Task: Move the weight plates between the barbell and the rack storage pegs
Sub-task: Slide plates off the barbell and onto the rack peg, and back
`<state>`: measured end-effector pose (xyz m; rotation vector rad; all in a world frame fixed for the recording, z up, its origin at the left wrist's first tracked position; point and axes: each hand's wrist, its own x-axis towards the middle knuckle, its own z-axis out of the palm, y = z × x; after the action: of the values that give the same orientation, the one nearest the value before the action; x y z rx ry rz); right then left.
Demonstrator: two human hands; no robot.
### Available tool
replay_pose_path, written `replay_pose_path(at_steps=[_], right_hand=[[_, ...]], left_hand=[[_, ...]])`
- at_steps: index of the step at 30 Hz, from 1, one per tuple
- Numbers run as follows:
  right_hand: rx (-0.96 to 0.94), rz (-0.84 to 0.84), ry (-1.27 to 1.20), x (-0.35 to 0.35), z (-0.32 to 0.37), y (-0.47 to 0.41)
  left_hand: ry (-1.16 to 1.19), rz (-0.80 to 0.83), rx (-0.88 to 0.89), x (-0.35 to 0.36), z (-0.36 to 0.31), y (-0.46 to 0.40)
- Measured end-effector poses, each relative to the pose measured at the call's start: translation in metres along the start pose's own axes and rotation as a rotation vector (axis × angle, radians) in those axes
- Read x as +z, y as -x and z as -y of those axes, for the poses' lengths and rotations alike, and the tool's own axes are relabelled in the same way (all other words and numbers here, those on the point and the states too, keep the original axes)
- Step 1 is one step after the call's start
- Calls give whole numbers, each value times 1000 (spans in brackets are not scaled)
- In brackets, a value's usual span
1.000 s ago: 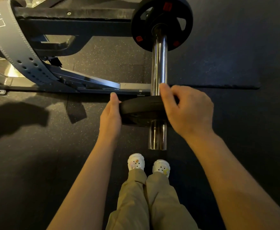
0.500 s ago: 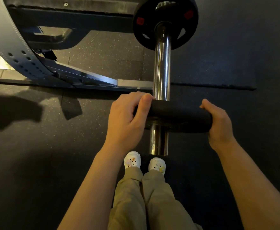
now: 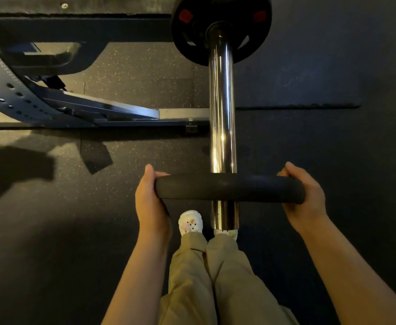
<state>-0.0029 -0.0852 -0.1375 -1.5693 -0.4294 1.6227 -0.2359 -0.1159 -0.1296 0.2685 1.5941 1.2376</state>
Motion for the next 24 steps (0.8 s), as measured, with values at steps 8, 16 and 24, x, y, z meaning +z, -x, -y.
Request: replay_pose_path(at_steps=[8, 16, 24], right_hand=[[93, 10, -27, -5, -9, -7], [96, -31, -197, 0, -14, -11], [12, 32, -187, -16, -39, 30]], left_hand=[[106, 41, -92, -6, 4, -4], [373, -22, -285, -2, 13, -13], [341, -101, -273, -20, 32, 21]])
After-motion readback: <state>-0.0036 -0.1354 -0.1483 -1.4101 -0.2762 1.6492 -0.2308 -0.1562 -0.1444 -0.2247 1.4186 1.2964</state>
